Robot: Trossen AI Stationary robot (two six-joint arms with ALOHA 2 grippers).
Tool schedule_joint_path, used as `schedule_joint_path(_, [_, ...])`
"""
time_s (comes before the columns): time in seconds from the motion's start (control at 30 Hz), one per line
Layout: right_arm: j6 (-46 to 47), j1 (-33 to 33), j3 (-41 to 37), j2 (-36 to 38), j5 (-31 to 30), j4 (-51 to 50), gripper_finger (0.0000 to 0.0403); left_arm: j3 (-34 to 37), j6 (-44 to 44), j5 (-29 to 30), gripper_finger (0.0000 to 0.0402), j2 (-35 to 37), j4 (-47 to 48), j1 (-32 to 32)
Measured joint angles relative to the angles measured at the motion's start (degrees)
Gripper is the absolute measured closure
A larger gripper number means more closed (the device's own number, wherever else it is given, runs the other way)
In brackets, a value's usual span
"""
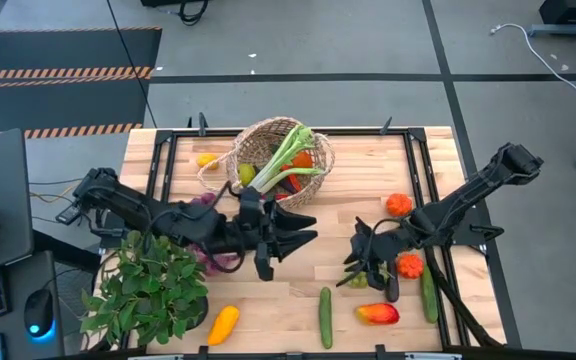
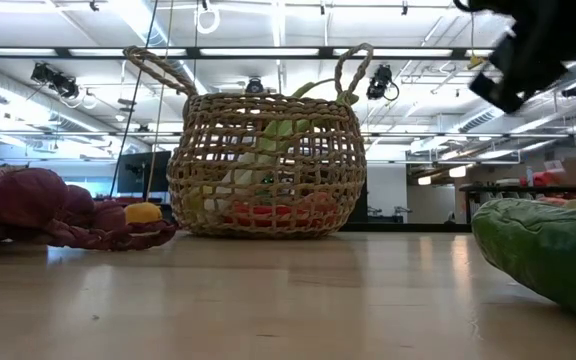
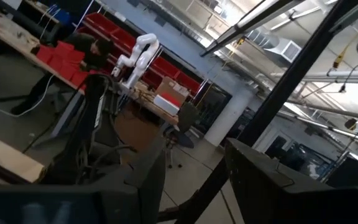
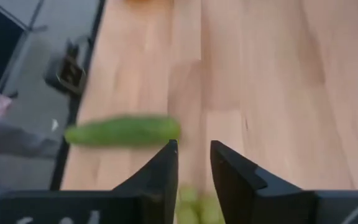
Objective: Build produce basket
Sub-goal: Put the green grapes into the brown basket
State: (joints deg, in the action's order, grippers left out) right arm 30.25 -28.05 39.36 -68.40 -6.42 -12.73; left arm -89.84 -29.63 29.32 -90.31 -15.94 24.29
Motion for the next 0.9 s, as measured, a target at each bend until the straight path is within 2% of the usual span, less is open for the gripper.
schedule_joint_path(0.33, [-8.8, 6.7, 12.0, 0.0, -1.9, -1.1, 0.0357, 0.1, 3.3, 0.0, 0.023, 2.2, -0.1, 1.1])
schedule_joint_path(0.6, [-13.3, 13.0, 17.0, 0.0, -1.9, -1.1, 0.0385, 0.1, 3.4, -0.1, 0.023, 2.4, 0.2, 1.6])
schedule_joint_path(0.73, [-13.6, 14.7, 17.0, 0.0, 3.8, -7.9, 0.037, 0.1, 3.4, -0.1, 0.023, 2.4, 0.2, 1.6])
schedule_joint_path(0.9, [-15.2, 13.2, 16.9, 0.0, 9.4, -21.2, 0.0299, 0.1, 3.4, 0.0, 0.023, 2.4, 0.2, 1.6])
